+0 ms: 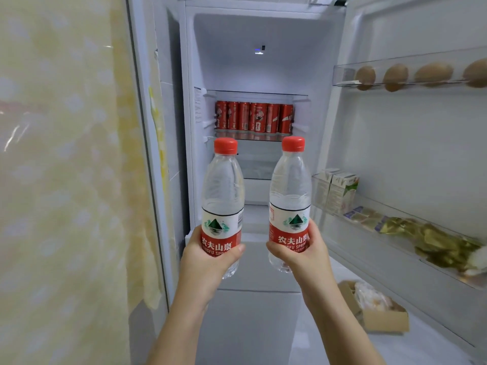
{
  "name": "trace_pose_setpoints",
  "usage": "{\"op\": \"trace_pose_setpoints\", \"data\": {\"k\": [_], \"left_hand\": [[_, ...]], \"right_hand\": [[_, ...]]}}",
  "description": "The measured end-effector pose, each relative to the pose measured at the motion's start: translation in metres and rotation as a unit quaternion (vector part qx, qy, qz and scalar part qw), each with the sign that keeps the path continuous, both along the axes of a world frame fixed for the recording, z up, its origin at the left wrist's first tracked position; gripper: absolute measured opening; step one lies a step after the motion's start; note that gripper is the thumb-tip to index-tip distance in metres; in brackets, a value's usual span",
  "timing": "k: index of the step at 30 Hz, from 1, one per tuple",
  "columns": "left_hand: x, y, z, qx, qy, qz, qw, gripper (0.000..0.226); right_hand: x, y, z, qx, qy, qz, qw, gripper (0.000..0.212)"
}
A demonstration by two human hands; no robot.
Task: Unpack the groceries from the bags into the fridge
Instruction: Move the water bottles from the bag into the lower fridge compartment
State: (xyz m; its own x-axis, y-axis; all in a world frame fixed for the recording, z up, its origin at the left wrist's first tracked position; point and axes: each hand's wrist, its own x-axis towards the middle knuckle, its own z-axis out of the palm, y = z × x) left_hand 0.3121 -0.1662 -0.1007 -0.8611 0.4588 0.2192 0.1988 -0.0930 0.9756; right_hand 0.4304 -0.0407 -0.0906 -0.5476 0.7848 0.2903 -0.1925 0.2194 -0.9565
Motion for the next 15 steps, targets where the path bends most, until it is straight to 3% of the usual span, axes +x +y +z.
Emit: {"op": "trace_pose_setpoints", "data": {"k": [4,10,15], "left_hand": [[-0.052,0.026,0.010,-0.011,0.011,-0.006,1.000,0.045],[-0.108,0.060,0.009,-0.031,0.008,-0.019,0.999,0.059],[-0.135,0.087,0.002,-0.033,-0.003,-0.028,0.999,0.054]], "right_hand": [[-0.048,0.023,0.008,0.009,0.004,-0.006,1.000,0.059],[-0.098,0.050,0.007,0.006,0.011,-0.023,1.000,0.055],[-0.124,0.075,0.001,-0.007,0.006,-0.035,0.999,0.056]]}}
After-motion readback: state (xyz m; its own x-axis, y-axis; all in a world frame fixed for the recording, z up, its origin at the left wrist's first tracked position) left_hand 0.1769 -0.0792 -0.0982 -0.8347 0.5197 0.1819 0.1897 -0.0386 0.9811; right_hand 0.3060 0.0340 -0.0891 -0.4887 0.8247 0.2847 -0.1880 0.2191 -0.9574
